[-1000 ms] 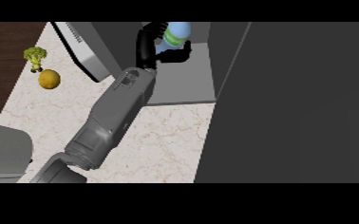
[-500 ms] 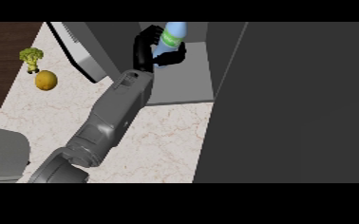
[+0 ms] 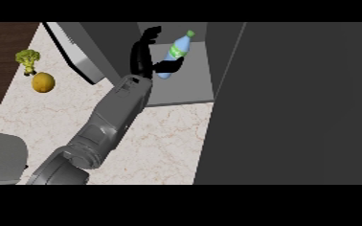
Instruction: Pick up the bottled water, place it into the cabinet and close the cabinet
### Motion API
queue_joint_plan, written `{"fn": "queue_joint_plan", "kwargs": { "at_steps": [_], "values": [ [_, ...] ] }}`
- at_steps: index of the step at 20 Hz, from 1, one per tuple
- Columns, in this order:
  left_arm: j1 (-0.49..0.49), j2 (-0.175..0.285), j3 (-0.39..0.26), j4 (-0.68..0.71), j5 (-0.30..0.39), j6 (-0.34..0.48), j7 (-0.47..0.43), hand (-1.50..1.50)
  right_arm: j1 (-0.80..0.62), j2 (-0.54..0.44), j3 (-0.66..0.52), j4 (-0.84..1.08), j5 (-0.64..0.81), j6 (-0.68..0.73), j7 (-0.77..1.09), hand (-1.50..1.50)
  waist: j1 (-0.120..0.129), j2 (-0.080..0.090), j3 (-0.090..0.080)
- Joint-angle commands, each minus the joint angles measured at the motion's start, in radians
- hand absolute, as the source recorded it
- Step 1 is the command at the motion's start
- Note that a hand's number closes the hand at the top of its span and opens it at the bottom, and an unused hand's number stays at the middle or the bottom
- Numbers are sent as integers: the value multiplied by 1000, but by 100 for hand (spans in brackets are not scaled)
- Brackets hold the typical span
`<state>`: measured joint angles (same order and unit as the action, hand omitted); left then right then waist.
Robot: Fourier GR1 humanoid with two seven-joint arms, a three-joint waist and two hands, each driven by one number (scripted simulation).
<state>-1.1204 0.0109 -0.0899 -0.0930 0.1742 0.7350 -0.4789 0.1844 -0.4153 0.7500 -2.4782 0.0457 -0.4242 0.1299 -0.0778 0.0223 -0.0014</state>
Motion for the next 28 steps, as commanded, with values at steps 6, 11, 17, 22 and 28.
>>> {"fn": "queue_joint_plan", "kwargs": {
  "at_steps": [6,11,17,22,28],
  "values": [
    [-9,-10,-13,41,-31,75,9,-150,-1,-41,-14,-94,-5,19,46,-150,-5,6,0],
    [19,-3,2,19,-23,44,-29,-150,-20,4,22,-68,32,-16,54,-150,-1,4,-2],
    [19,-11,53,-84,26,-122,-135,-150,-28,-3,14,-48,8,-2,26,-150,9,1,-2],
    [62,-11,96,-165,90,-320,-235,150,14,-6,22,-14,11,-9,-24,-150,29,-12,0],
    [58,-11,99,-189,152,-470,-251,150,7,-15,38,-74,28,-15,41,-150,32,-17,0]
  ]
}}
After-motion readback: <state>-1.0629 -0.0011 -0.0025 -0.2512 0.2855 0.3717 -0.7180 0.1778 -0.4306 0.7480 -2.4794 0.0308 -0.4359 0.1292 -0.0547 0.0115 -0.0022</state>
